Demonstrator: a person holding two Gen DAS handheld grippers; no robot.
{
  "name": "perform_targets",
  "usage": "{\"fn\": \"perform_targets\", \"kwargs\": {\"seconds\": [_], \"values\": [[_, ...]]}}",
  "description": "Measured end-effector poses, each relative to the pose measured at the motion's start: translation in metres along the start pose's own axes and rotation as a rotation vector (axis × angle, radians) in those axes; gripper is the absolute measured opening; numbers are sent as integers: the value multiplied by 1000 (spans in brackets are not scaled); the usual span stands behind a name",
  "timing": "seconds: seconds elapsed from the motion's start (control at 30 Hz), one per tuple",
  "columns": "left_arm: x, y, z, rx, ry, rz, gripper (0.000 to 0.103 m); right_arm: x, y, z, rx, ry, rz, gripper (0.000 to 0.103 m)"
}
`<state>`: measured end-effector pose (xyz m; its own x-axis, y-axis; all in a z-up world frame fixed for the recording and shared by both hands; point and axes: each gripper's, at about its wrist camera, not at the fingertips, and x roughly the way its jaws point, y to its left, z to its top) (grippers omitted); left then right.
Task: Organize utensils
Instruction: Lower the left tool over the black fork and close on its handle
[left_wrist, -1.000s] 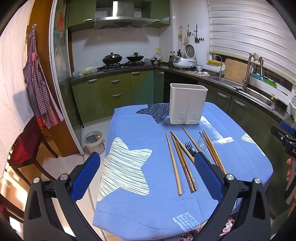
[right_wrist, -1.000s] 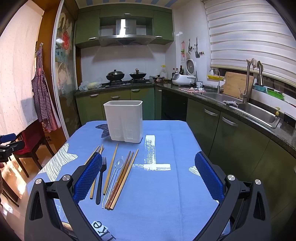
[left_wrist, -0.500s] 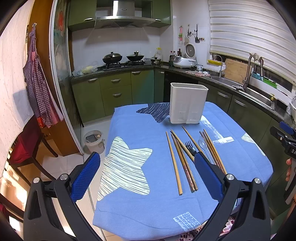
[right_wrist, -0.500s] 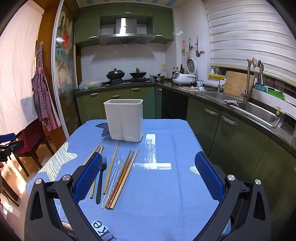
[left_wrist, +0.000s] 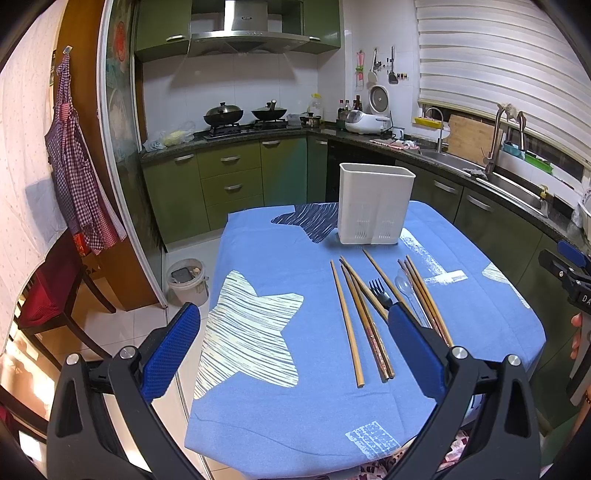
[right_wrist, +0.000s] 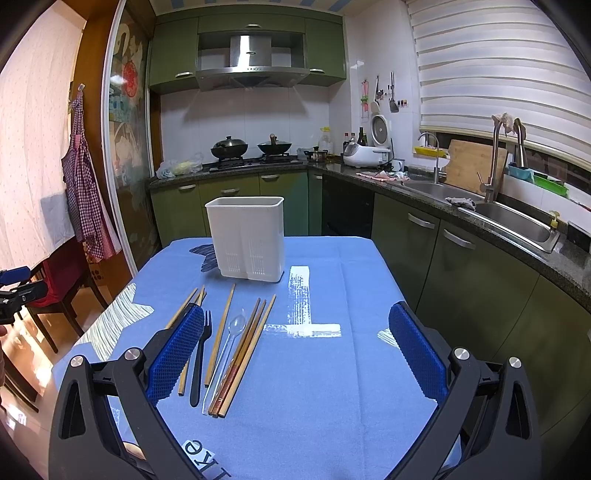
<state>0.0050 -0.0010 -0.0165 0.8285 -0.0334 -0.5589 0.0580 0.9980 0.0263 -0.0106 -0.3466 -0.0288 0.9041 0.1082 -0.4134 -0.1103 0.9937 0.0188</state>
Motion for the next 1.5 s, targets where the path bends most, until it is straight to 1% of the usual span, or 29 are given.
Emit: {"fn": "perform_targets", "kwargs": {"seconds": [0.4, 0.47, 0.57, 0.67, 0.73, 0.77, 0.8, 0.83, 0.87, 0.9, 0.97, 1.0, 1.07, 1.1, 1.13, 1.17, 1.2, 1.23, 1.27, 1.3, 1.33, 1.37, 1.43, 1.5], "values": [[2, 0, 1, 3, 3, 1, 97, 3, -1, -1, 1, 7, -4, 99], [5, -1, 0, 7, 10, 0, 97, 6, -3, -1, 3, 14, -1, 99], [16, -3, 2, 24, 45, -3, 97, 17, -6, 4, -3, 48, 17, 99], [46, -6, 9, 40, 145, 4, 97, 40, -11, 13, 7, 137, 47, 99], [66, -9, 11, 35, 211, -17, 97, 58, -15, 19, 27, 204, 87, 99], [81, -13, 14, 29, 262, -48, 97, 68, -16, 22, 45, 247, 101, 99], [90, -16, 15, 24, 295, -63, 97, 75, -17, 23, 59, 277, 106, 99], [104, -20, 16, 13, 345, -86, 97, 85, -18, 25, 72, 331, 116, 99], [112, -24, 16, 5, 375, -105, 97, 94, -17, 27, 78, 374, 140, 99], [127, -31, 18, -12, 429, -144, 97, 103, -16, 29, 81, 416, 177, 99], [146, -42, 21, -40, 495, -187, 97, 112, -13, 32, 62, 434, 179, 99], [152, -47, 21, -47, 512, -205, 95, 117, -11, 34, 31, 432, 152, 99], [168, -64, 22, -60, 577, -228, 89, 125, -11, 38, 4, 429, 113, 98], [173, -70, 22, -63, 602, -238, 83, 129, -12, 39, 3, 437, 115, 94], [180, -78, 21, -67, 641, -252, 79, 132, -14, 40, 7, 445, 127, 92], [185, -83, 19, -69, 667, -249, 76, 136, -16, 41, 11, 458, 137, 91], [192, -90, 16, -76, 707, -242, 67, 140, -18, 42, 12, 467, 140, 91], [197, -96, 14, -80, 737, -239, 61, 143, -19, 42, 8, 475, 140, 91], [200, -100, 12, -84, 763, -234, 59, 146, -19, 41, 0, 480, 139, 90], [204, -104, 10, -93, 784, -226, 55, 148, -20, 41, -5, 485, 140, 90], [207, -107, 10, -98, 793, -218, 48, 149, -21, 41, -5, 488, 143, 90], [208, -110, 11, -100, 793, -208, 45, 150, -22, 40, -3, 492, 154, 90], [211, -116, 14, -113, 789, -207, 32, 152, -24, 37, 4, 492, 170, 90], [214, -121, 18, -124, 787, -206, 28, 154, -27, 35, 15, 494, 180, 90]]}}
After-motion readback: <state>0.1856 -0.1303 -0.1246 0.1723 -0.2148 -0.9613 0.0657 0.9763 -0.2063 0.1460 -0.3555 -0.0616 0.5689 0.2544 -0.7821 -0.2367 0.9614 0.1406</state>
